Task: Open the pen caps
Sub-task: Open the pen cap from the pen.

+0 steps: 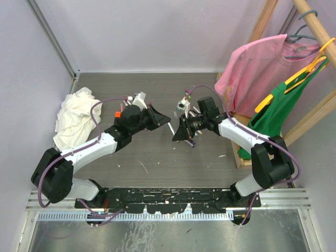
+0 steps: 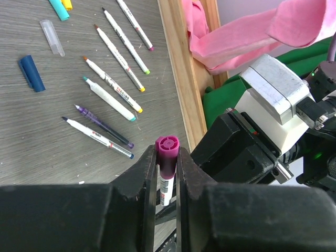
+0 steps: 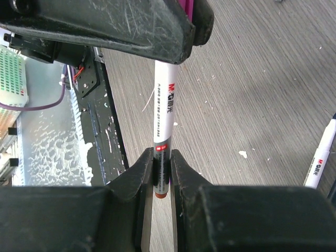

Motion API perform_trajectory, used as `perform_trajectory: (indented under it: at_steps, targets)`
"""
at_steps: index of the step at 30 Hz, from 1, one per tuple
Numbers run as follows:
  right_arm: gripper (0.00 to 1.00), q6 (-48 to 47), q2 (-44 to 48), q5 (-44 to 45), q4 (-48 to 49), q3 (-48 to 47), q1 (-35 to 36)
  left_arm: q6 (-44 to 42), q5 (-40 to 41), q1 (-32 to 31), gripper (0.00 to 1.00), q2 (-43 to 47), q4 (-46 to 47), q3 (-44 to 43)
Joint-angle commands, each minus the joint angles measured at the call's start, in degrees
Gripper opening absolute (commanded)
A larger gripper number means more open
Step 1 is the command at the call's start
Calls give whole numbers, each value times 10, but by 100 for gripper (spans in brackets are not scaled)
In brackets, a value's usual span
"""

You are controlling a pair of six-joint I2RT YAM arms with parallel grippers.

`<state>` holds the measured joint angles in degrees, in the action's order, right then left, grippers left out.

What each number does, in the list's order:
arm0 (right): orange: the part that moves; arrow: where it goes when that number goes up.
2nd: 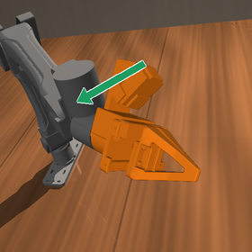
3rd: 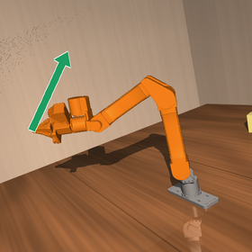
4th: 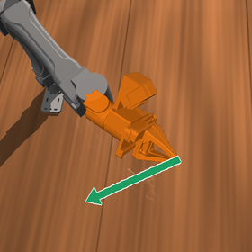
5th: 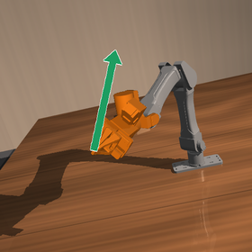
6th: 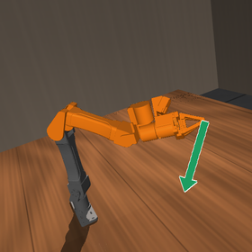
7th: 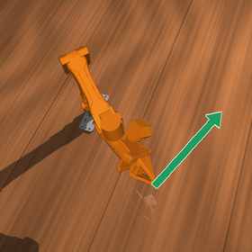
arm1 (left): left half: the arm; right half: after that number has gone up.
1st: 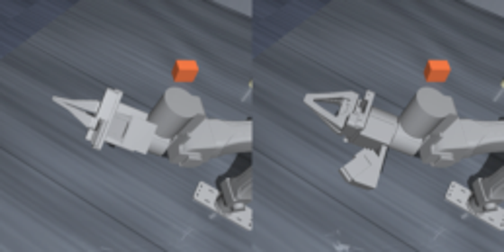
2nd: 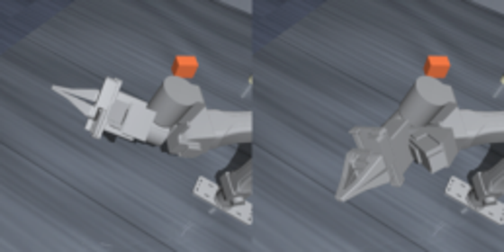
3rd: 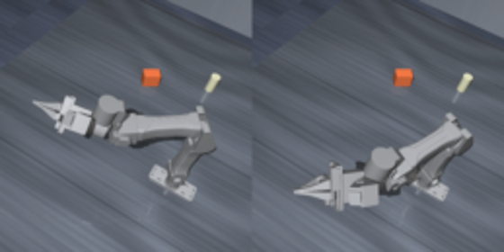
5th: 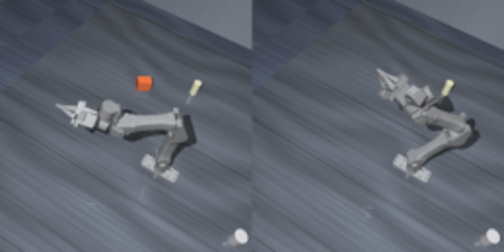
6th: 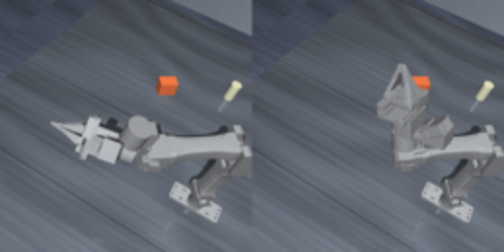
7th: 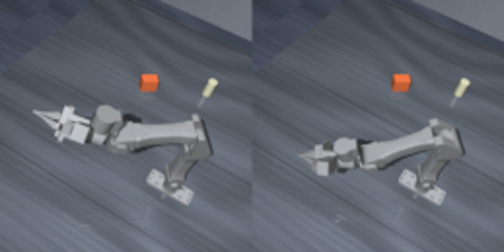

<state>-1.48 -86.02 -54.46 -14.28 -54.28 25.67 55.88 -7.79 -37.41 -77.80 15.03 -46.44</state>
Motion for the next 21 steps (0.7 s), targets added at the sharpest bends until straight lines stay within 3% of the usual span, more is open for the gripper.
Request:
perform_trajectory:
  at_steps: [1, 4, 12, 21]
  targets:
    - [1, -22, 2, -12, 6, -34, 8, -6, 1, 3, 10, -5, 22, -11]
    - [3, -25, 2, -13, 4, -35, 9, -12, -3, 3, 2, -5, 28, -7]
    - [36, -14, -4, -25, 10, -35, 8, -17, -15, -3, 0, -2, 117, 47]
    - [43, 36, -15, -64, 61, -18, 8, -18, -10, -22, 0, 5, 253, 109]
